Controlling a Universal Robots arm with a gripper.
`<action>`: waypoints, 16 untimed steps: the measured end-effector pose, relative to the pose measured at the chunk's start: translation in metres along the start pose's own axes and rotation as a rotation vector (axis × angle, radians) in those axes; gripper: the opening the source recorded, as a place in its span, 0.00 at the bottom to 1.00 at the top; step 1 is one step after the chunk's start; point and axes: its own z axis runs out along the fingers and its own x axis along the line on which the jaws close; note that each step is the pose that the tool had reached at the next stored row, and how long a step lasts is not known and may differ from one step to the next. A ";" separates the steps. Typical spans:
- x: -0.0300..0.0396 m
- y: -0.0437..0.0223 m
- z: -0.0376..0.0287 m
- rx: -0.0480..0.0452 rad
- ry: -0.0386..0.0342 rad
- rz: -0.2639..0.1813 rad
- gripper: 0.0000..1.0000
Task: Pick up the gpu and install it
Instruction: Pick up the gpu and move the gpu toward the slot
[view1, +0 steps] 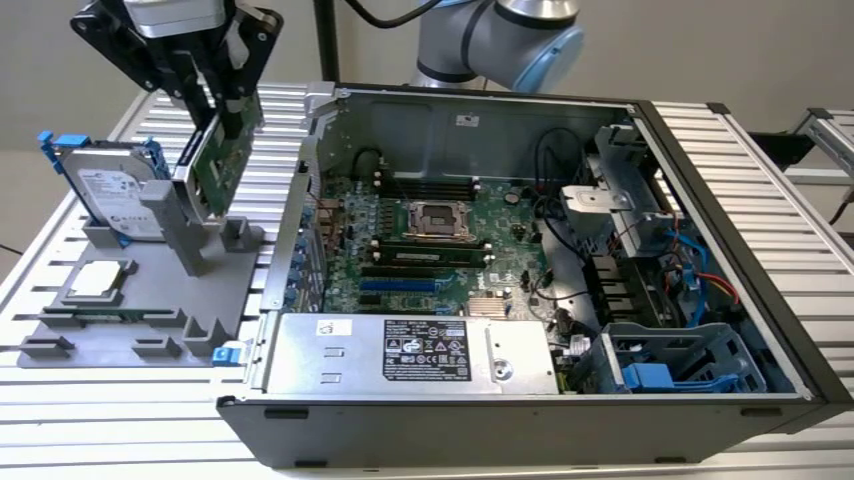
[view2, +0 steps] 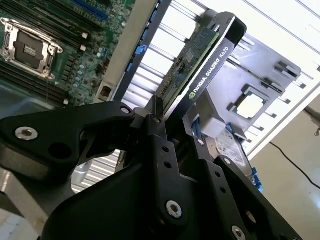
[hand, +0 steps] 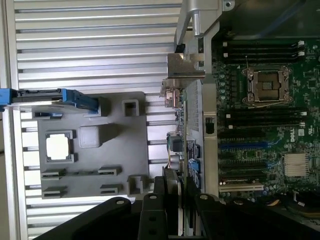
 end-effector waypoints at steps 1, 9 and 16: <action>-0.0013 0.0001 0.0000 0.0001 0.0000 0.000 0.00; -0.0131 0.0008 0.0004 0.0000 0.0000 0.000 0.00; -0.0245 0.0015 0.0009 0.0000 0.0009 -0.001 0.00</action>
